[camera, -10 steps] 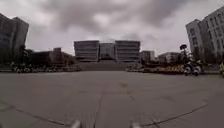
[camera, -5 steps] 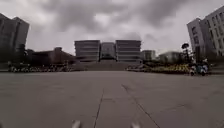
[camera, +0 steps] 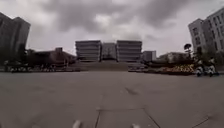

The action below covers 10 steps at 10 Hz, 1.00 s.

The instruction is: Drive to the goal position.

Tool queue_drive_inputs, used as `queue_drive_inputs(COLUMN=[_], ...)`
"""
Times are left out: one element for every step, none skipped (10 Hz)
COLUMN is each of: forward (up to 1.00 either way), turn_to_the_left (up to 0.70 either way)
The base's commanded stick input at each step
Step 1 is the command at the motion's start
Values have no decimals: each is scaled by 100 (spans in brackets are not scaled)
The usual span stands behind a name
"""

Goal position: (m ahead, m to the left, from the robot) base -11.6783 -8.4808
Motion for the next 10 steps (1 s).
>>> queue_drive_inputs(forward=[100, 60, 0, 0, 0, 0, 0, 0, 0, 0], turn_to_the_left=[37, 64, 100, 100, 100, 100, 100, 100, 100, 100])
